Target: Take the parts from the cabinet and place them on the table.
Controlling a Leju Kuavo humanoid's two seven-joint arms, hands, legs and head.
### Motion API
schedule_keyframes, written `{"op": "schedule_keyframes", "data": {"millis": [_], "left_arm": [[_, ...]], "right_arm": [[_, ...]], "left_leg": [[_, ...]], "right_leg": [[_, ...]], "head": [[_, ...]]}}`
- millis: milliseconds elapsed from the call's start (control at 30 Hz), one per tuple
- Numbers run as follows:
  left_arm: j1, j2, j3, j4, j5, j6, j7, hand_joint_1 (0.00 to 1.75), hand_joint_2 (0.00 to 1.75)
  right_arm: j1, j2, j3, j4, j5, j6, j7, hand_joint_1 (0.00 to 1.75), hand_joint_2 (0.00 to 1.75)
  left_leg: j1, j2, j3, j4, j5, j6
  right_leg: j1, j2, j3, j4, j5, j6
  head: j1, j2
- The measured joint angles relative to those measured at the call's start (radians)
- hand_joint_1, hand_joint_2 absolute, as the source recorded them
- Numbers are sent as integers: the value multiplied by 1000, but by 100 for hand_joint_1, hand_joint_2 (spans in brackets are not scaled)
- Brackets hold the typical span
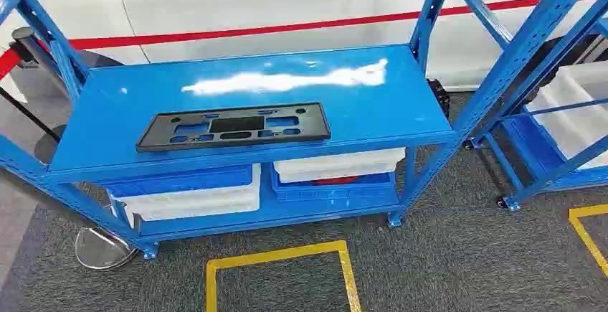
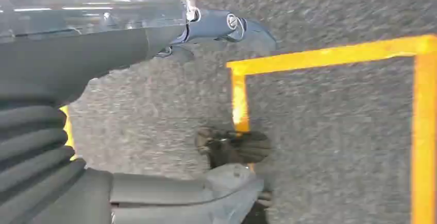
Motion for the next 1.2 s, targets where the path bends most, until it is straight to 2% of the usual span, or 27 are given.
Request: {"op": "schedule_keyframes", "data": {"millis": [167,200,467,533,633,833,1200], "left_arm": [[-29,-12,94,11,-72,15,-64,0,0],[-35,-14,114,14,-87,19,-78,0,0],[-79,-33,255,33,-194,40,-172,0,0],[-93,-38,292,40,-223,45,-197,0,0],[-107,-45,329,48,-253,51,-224,0,0],[-113,-50,359,51,-280,55,-256,0,0],[-122,-58,405,52,-304,59,-312,0,0]], "right_arm": [[-25,-1,-114,10,55,0,-72,0,0],[-31,-1,-138,13,67,0,-87,0,175],[-73,-4,-303,21,141,5,-207,0,175],[-80,-3,-319,-17,139,18,-246,0,175],[-89,-2,-319,-99,115,34,-288,0,175],[-88,-2,-292,-266,79,45,-325,0,175],[-59,-3,-144,-654,59,36,-386,0,175]], "left_leg": [[0,0,0,0,0,0],[0,0,0,0,0,0],[0,0,0,0,0,0],[0,0,0,0,0,0],[0,0,0,0,0,0],[-1,0,0,0,0,0],[-1,0,0,1,0,0]], "right_leg": [[0,0,0,0,0,0],[0,0,0,0,0,0],[0,0,0,0,0,0],[0,0,0,0,0,0],[0,0,1,0,1,1],[-1,0,1,0,1,1],[-1,0,1,0,1,1]], "head": [[0,0],[0,0],[0,0],[0,0],[0,0],[0,0],[0,0]]}}
